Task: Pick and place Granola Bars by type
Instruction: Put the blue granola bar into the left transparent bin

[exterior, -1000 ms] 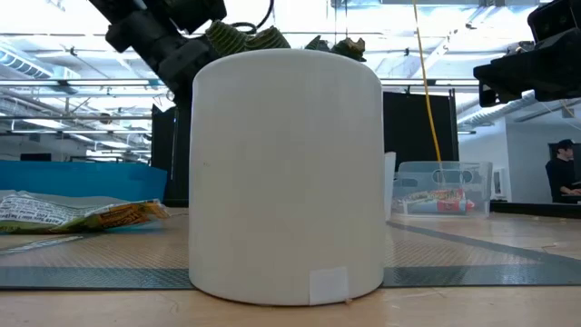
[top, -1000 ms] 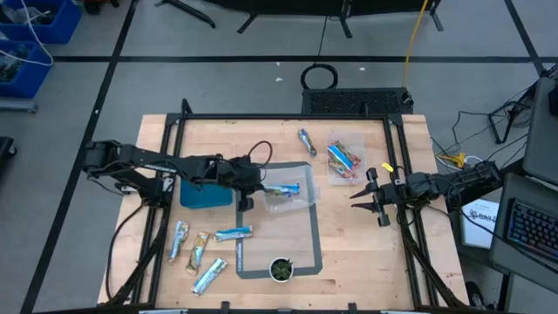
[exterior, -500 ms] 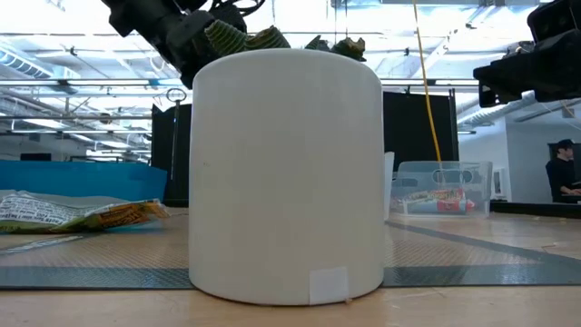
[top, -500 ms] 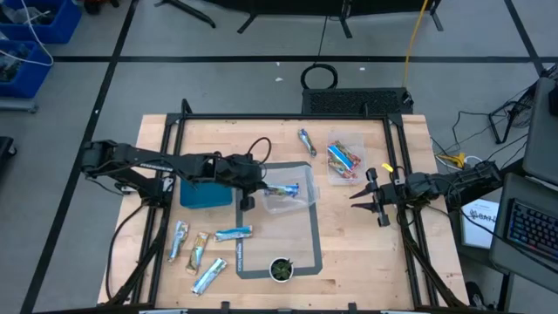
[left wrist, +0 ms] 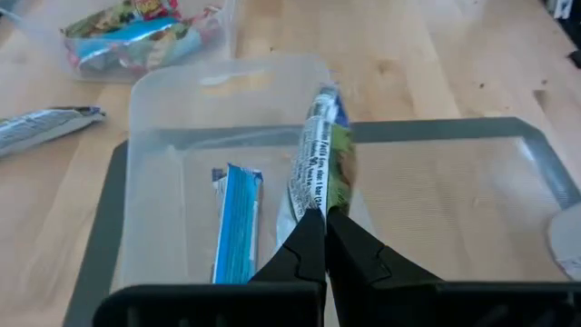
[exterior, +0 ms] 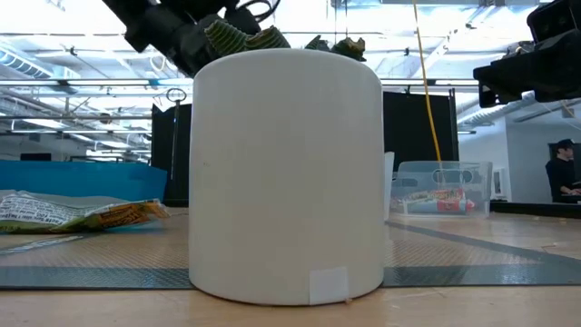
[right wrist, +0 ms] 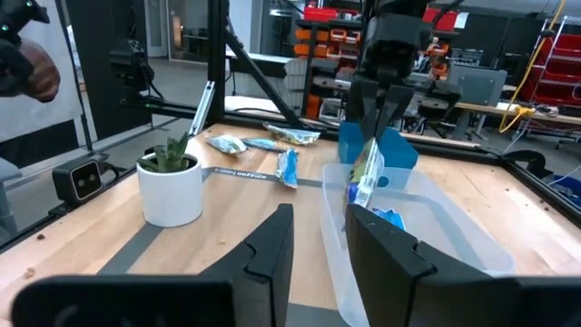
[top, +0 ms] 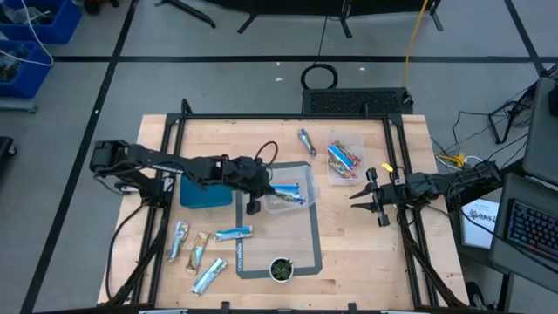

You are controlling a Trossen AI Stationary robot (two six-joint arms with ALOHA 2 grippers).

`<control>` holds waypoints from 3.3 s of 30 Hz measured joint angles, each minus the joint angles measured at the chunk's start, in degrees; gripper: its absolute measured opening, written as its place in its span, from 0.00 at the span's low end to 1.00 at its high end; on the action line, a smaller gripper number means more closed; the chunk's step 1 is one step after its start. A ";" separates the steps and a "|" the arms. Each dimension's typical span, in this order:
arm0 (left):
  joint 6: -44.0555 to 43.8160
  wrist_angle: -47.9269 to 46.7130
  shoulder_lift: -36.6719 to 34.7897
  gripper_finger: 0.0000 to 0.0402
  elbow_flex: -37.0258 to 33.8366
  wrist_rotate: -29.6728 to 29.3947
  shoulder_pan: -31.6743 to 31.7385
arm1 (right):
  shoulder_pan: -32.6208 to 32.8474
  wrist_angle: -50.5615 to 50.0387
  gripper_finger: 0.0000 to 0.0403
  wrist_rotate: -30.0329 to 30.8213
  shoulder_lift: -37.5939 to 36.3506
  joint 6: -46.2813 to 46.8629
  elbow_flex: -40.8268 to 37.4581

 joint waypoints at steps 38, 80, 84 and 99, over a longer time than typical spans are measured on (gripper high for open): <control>-4.20 9.42 3.50 0.23 -0.04 -3.49 0.32 | 0.00 -0.03 0.24 0.01 0.06 0.01 0.01; -7.46 19.28 -60.60 0.26 -47.67 -8.04 5.22 | 0.00 2.71 0.24 1.70 0.06 1.35 0.01; -7.01 15.64 -63.35 0.26 -47.65 -8.02 5.22 | 0.00 7.29 0.24 1.51 0.08 2.29 0.00; -4.81 11.24 -67.90 0.26 -47.65 -7.92 5.22 | 0.00 17.09 0.23 1.36 0.10 17.10 0.00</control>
